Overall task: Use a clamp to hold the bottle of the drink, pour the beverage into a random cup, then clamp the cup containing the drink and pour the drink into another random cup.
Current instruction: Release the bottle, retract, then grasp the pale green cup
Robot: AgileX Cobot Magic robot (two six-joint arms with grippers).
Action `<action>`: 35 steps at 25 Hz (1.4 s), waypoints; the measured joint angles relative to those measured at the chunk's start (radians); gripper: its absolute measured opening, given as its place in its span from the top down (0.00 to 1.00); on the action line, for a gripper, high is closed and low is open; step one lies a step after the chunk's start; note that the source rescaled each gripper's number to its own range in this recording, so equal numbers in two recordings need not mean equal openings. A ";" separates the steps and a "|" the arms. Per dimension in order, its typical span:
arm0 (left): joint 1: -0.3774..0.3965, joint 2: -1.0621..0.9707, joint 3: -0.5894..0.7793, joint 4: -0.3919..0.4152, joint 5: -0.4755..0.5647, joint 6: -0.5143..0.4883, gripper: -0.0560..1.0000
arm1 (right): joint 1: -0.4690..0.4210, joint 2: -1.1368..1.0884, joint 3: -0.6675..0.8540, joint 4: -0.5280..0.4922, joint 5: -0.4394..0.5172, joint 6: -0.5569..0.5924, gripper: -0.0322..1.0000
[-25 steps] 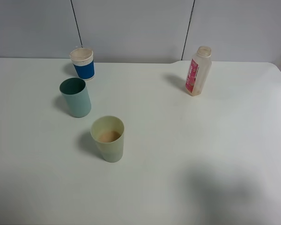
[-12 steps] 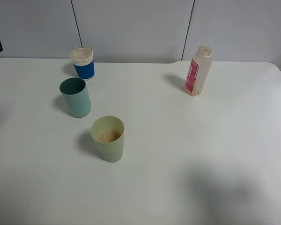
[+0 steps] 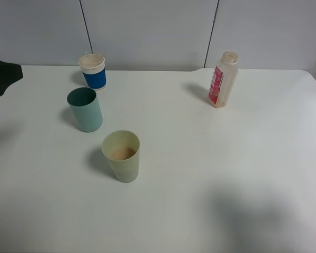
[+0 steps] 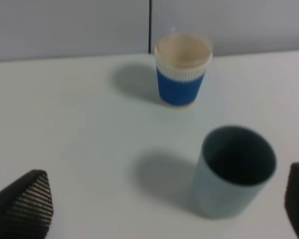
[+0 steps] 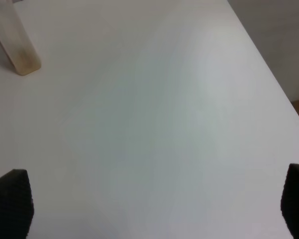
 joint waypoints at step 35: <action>-0.139 0.253 0.410 0.276 -0.582 -0.250 0.16 | 0.000 0.000 0.000 0.000 0.000 0.000 0.00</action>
